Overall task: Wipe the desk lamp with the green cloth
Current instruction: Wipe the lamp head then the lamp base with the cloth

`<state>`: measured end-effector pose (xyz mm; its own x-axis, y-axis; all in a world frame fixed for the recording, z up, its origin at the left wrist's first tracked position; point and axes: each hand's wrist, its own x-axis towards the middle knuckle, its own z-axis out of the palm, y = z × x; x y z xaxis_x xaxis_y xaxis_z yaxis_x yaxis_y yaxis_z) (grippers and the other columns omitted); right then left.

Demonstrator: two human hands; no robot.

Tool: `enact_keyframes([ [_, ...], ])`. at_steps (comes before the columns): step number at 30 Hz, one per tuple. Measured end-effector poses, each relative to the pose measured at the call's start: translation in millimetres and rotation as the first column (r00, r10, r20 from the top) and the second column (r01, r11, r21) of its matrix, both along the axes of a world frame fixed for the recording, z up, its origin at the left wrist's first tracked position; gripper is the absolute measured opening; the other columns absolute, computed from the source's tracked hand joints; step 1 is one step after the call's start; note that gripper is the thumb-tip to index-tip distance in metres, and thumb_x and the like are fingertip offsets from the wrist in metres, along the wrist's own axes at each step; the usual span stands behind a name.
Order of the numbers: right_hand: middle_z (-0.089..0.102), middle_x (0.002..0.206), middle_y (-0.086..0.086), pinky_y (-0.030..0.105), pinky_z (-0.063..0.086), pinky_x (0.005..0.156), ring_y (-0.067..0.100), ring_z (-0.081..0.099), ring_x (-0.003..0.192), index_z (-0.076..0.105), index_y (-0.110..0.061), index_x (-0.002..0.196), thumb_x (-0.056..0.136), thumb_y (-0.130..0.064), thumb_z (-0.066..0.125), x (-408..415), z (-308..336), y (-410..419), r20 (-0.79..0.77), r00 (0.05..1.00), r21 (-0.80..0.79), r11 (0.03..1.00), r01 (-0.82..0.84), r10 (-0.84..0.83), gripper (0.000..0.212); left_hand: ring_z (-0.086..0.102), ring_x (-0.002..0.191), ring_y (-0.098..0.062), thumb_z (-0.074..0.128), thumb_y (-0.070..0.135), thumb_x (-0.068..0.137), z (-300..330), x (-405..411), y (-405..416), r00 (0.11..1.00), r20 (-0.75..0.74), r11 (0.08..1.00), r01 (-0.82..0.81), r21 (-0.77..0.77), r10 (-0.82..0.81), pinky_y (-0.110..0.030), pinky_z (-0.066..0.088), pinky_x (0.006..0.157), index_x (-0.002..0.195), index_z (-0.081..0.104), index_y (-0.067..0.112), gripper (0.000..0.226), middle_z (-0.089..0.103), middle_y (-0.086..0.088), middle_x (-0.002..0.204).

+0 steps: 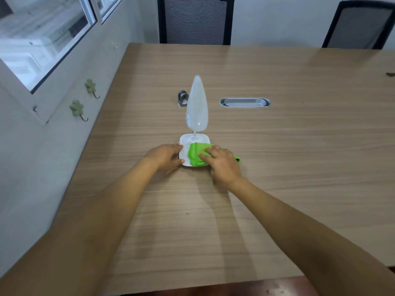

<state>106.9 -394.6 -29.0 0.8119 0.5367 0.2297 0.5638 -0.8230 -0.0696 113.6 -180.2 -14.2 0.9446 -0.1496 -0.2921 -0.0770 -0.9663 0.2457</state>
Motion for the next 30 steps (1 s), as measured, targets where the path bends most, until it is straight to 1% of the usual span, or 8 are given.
enact_keyframes([
  [4, 0.057, 0.134, 0.014, 0.042, 0.04, 0.1, 0.033, 0.048, 0.126, 0.062, -0.017, 0.125, 0.08, -0.006, 0.044, 8.5, 10.1, -26.2, -0.115, 0.954, 0.007, 0.96, 0.279, -0.276, 0.05, 0.024, 0.146, -0.013, 0.047, 0.05, 0.09, 1.6, -0.4, -0.5, 1.0, -0.018, 1.0, -0.003, 0.024, 0.003, -0.033, 0.027, 0.118, 0.149, 0.025, 0.028, 0.066, 0.023, 0.012, 0.159],
  [6, 0.06, 0.129, 0.016, 0.043, 0.043, 0.097, 0.035, 0.052, 0.121, 0.065, -0.016, 0.121, 0.076, -0.005, 0.046, 11.0, 15.9, -23.4, -0.074, 0.944, 0.089, 0.941, 0.327, -0.321, 0.049, 0.024, 0.146, -0.014, 0.047, 0.05, 0.091, 2.8, -0.1, -0.7, 1.0, -0.02, 1.0, 0.001, 0.03, 0.0, -0.032, 0.026, 0.118, 0.149, 0.025, 0.028, 0.066, 0.023, 0.011, 0.159],
  [10, 0.075, 0.095, 0.015, 0.042, 0.057, 0.07, 0.035, 0.071, 0.087, 0.078, -0.019, 0.09, 0.064, -0.012, 0.057, 8.7, 18.2, 6.5, -0.039, 0.99, 0.065, 0.988, 0.138, -0.136, 0.035, 0.025, 0.146, -0.014, 0.048, 0.048, 0.091, 5.7, -0.9, -2.6, 1.0, -0.007, 0.999, 0.011, 0.032, -0.01, -0.03, 0.026, 0.118, 0.149, 0.026, 0.025, 0.066, 0.024, 0.009, 0.159],
  [12, 0.07, 0.109, 0.016, 0.042, 0.053, 0.083, 0.036, 0.065, 0.103, 0.075, -0.021, 0.103, 0.074, -0.014, 0.062, 8.1, 15.5, 11.7, -0.102, 0.988, -0.004, 0.993, 0.114, -0.114, 0.032, 0.025, 0.146, -0.014, 0.048, 0.048, 0.091, 6.6, -1.3, -3.0, 1.0, -0.008, 0.999, 0.011, 0.04, -0.011, -0.031, 0.026, 0.118, 0.149, 0.025, 0.026, 0.066, 0.023, 0.01, 0.159],
  [16, 0.039, 0.145, 0.013, 0.038, 0.032, 0.109, 0.03, 0.032, 0.137, 0.048, -0.027, 0.137, 0.094, -0.014, 0.045, 21.3, 10.6, -3.6, -0.201, 0.922, -0.033, 0.943, 0.331, -0.331, 0.045, 0.025, 0.146, -0.013, 0.047, 0.05, 0.091, 5.5, -1.5, -1.9, 1.0, -0.02, 0.999, -0.002, 0.037, 0.003, -0.032, 0.027, 0.118, 0.149, 0.024, 0.029, 0.067, 0.022, 0.012, 0.159],
  [22, 0.037, 0.147, 0.013, 0.037, 0.031, 0.111, 0.03, 0.03, 0.138, 0.047, -0.023, 0.137, 0.097, -0.013, 0.044, 30.9, 25.7, 14.1, -0.217, 0.926, 0.117, 0.934, 0.339, -0.309, 0.041, 0.025, 0.146, -0.013, 0.047, 0.05, 0.091, 4.4, -0.9, -3.7, 1.0, -0.024, 0.999, -0.001, 0.037, 0.002, -0.031, 0.026, 0.118, 0.15, 0.024, 0.028, 0.067, 0.021, 0.011, 0.159],
  [26, 0.036, 0.146, 0.014, 0.04, 0.029, 0.112, 0.031, 0.029, 0.137, 0.044, -0.026, 0.139, 0.1, -0.02, 0.041, 43.6, 23.0, 13.5, -0.248, 0.911, -0.05, 0.943, 0.328, -0.33, 0.04, 0.025, 0.146, -0.013, 0.048, 0.05, 0.09, 4.4, -0.1, -3.1, 1.0, -0.028, 0.999, -0.001, 0.043, 0.002, -0.031, 0.027, 0.118, 0.149, 0.025, 0.028, 0.067, 0.022, 0.011, 0.159],
  [30, 0.039, 0.142, 0.014, 0.042, 0.032, 0.109, 0.032, 0.032, 0.134, 0.047, -0.028, 0.137, 0.097, -0.016, 0.044, 51.3, 28.1, 7.1, -0.199, 0.899, -0.03, 0.92, 0.392, -0.39, 0.042, 0.025, 0.146, -0.013, 0.046, 0.051, 0.09, 4.5, -0.9, -3.8, 0.999, -0.037, 0.999, -0.001, 0.041, 0.003, -0.034, 0.028, 0.118, 0.15, 0.023, 0.028, 0.067, 0.021, 0.012, 0.159],
])
